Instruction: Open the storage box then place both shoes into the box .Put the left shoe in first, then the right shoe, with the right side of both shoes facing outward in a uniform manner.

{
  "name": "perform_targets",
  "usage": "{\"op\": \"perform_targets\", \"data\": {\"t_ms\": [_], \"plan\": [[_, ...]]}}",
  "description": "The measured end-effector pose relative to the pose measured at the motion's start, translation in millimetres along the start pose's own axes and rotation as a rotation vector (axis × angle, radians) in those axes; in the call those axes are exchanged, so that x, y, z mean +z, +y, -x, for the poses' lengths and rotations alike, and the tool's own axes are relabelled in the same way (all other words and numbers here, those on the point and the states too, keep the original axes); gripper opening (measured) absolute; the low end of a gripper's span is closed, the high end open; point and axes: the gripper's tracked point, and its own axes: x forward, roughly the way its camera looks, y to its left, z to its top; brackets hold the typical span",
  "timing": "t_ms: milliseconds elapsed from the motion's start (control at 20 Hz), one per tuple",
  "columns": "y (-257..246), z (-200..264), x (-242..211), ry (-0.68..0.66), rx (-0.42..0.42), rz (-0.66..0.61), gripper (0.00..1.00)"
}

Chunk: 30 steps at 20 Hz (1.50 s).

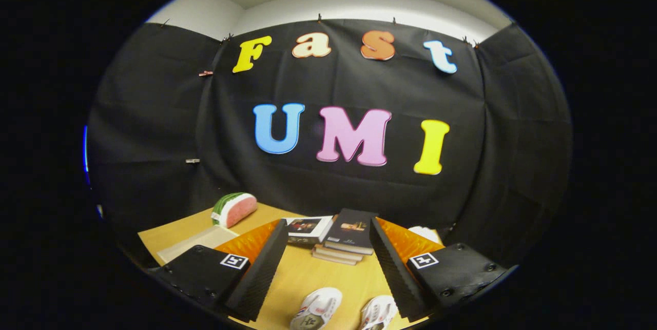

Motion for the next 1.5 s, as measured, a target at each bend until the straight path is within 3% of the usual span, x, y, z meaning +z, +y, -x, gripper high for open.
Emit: {"op": "perform_targets", "data": {"t_ms": [200, 600, 1050, 1250, 1300, 1500], "plan": [[16.9, -13.1, -28.0, 0.083, 0.111, -0.260, 0.98], [80.7, -27.8, -133.7, 0.453, 0.397, -0.689, 0.98], [112.8, -41.6, -229.2, 0.669, 0.411, -1.028, 0.98], [139.1, -35.0, -239.5, 0.725, 0.443, -1.061, 0.95], [142.1, -35.7, -237.4, 0.722, 0.451, -1.064, 0.91], [149.9, -31.4, -215.9, 0.677, 0.498, -1.101, 0.28]]}}
